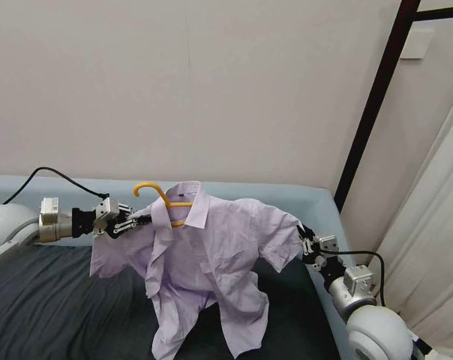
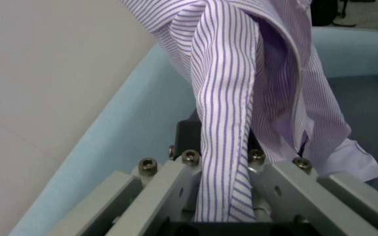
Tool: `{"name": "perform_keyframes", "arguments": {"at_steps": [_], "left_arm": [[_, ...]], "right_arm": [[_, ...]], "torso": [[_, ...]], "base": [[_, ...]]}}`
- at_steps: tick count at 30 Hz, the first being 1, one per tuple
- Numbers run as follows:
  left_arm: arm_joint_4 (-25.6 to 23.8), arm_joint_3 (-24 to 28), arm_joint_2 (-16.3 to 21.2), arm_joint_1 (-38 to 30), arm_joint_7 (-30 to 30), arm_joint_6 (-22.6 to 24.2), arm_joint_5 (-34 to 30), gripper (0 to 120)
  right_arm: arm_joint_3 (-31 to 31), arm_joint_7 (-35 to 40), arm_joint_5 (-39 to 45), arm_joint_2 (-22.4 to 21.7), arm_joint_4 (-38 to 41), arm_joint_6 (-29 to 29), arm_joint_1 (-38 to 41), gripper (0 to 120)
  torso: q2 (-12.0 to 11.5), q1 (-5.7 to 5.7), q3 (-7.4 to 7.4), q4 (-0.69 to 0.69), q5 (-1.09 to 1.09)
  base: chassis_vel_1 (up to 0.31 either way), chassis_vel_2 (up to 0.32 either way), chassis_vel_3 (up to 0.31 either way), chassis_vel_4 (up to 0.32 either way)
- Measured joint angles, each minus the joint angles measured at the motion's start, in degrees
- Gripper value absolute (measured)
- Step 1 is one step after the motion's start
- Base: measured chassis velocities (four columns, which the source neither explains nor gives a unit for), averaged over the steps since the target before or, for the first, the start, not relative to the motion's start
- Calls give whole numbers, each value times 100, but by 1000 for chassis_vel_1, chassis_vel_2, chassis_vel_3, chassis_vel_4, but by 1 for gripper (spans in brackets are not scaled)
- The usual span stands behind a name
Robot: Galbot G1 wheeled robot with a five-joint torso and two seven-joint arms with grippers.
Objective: Pick up the clothes from the sofa and hang them on the clothes hanger.
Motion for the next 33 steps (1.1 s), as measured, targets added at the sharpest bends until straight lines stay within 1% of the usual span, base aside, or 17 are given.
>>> {"name": "perform_keyframes", "arguments": {"at_steps": [1,2,6,7,12,13,16,17,19,22,23,24,26,28,29,30,33], "left_arm": [[33,143,-64,-163,-32,9,-42,1],[33,143,-64,-163,-32,9,-42,1],[93,638,-331,-762,-183,70,-223,1],[93,638,-331,-762,-183,70,-223,1],[178,1104,-557,-1201,-229,107,-103,1],[178,1104,-557,-1201,-229,107,-103,1],[245,1426,-696,-1482,-269,163,-16,1],[245,1426,-696,-1482,-269,163,-16,1],[301,1854,-844,-1837,-304,184,4,1],[362,2426,-1026,-2338,-308,174,17,1],[401,2682,-1136,-2614,-302,141,19,1],[401,2682,-1136,-2614,-302,141,19,1],[450,2927,-1282,-2893,-261,65,32,1],[487,3031,-1386,-3005,-223,-8,67,1],[487,3031,-1386,-3005,-223,-8,67,1],[514,3093,-1472,-3063,-194,-71,120,1],[591,3152,-1673,-3108,-135,-190,249,1]], "right_arm": [[34,49,11,-25,35,-1,-12,34],[34,49,11,-25,35,-1,-12,34],[233,163,125,-81,217,-6,-54,53],[233,163,125,-81,217,-6,-54,53],[331,163,433,-204,999,-105,-190,76],[331,163,433,-204,999,-105,-190,76],[241,154,543,-260,1394,-214,-250,88],[241,154,543,-260,1394,-214,-250,88],[176,67,572,-305,1496,-271,-244,97],[166,-212,549,-406,1386,-251,-165,100],[192,-470,548,-518,1242,-172,-113,100],[192,-470,548,-518,1242,-172,-113,100],[239,-1034,671,-822,1007,-23,-30,100],[259,-1494,779,-1099,832,107,34,100],[259,-1494,779,-1099,832,107,34,100],[268,-1898,851,-1360,668,221,97,100],[288,-2368,923,-1779,469,410,198,100]], "torso": [[0,0,0,-1,1],[0,0,0,-1,1],[0,1,0,-1,5],[0,1,0,-1,5],[0,0,0,0,3],[0,0,0,0,3],[0,0,0,3,2],[0,0,0,3,2],[0,0,0,2,2],[0,0,0,0,2],[0,1,1,-1,5],[0,1,1,-1,5],[0,1,1,0,5],[0,1,0,1,5],[0,1,0,1,5],[0,1,0,2,3],[0,1,1,0,3]], "base": [[0,0,0,0],[0,0,0,0],[0,0,0,0],[0,0,0,0],[0,0,0,0],[0,0,0,0],[0,0,0,0],[0,0,0,0],[0,0,0,0],[0,0,0,0],[0,0,0,0],[0,0,0,0],[0,0,0,0],[0,0,0,0],[0,0,0,0],[0,0,0,0],[0,0,0,0]]}}
